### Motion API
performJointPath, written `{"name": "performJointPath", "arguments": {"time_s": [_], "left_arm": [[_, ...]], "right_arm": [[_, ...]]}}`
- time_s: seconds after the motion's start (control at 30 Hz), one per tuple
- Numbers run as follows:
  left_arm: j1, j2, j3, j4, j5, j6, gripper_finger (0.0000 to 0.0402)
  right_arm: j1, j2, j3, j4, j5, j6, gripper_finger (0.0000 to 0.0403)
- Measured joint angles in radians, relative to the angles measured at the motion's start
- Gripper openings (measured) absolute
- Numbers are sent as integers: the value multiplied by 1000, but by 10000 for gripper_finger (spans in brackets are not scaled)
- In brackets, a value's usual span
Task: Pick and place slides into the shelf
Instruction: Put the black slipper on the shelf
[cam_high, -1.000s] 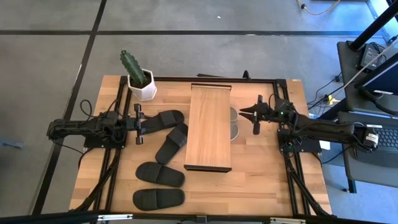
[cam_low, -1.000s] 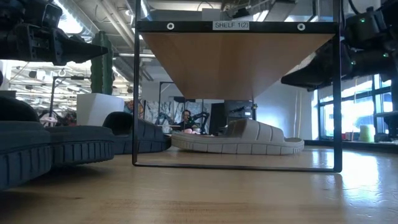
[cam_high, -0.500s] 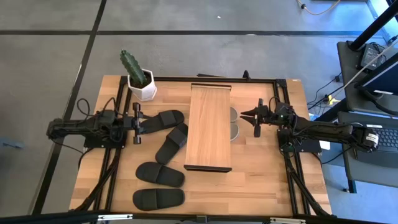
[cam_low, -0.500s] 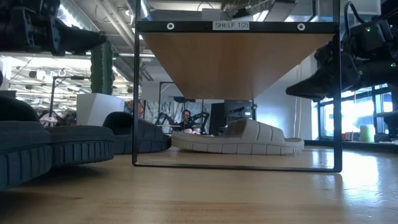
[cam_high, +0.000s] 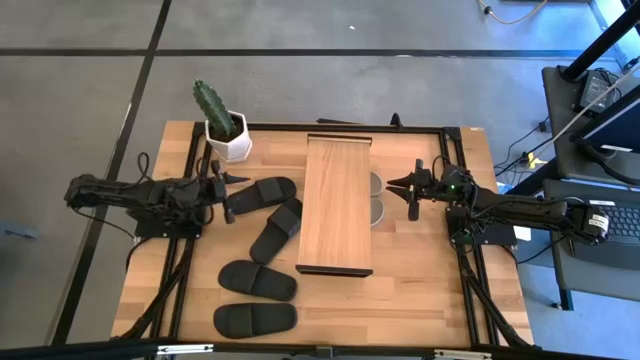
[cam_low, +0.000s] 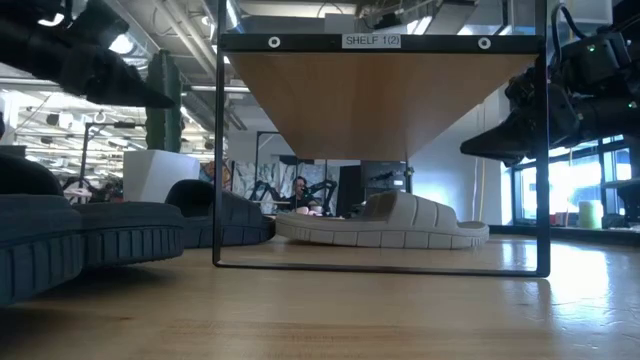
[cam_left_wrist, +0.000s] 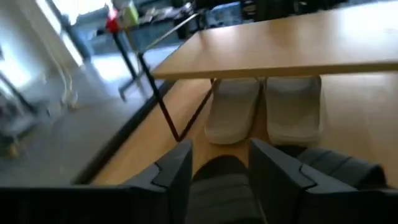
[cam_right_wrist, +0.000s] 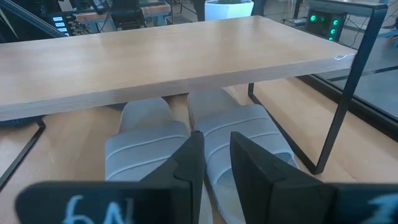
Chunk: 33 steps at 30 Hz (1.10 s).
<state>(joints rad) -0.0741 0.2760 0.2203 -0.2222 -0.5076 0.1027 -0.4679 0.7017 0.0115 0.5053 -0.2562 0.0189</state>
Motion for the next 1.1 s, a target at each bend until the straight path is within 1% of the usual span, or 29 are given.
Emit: {"name": "performJointPath", "arguments": {"time_s": [0.1, 0.23, 0.33, 0.53, 0.7, 0.8, 1.0, 1.1], "left_arm": [[0, 39, 13, -1, 11, -245, 147], [0, 64, 13, -10, 52, -571, 147], [1, 86, 14, -40, 97, -734, 147], [1, 177, -11, -50, 97, -900, 147], [1, 260, -16, -43, 95, -1010, 147], [1, 301, -16, -25, 95, -1044, 147], [2, 377, -16, 9, 77, -1047, 147], [2, 418, -17, 9, 76, -1088, 147]], "right_arm": [[0, 0, 0, 0, 0, 0, 80], [0, 0, 0, 0, 0, -1, 80], [0, 0, 0, 0, 0, -1, 80], [0, 0, 0, -1, 0, -3, 80], [0, 0, 0, -1, 0, -5, 80], [0, 0, 0, -1, 0, -5, 80], [0, 0, 0, -1, 0, -5, 80], [0, 0, 0, -2, 0, -5, 80]]}}
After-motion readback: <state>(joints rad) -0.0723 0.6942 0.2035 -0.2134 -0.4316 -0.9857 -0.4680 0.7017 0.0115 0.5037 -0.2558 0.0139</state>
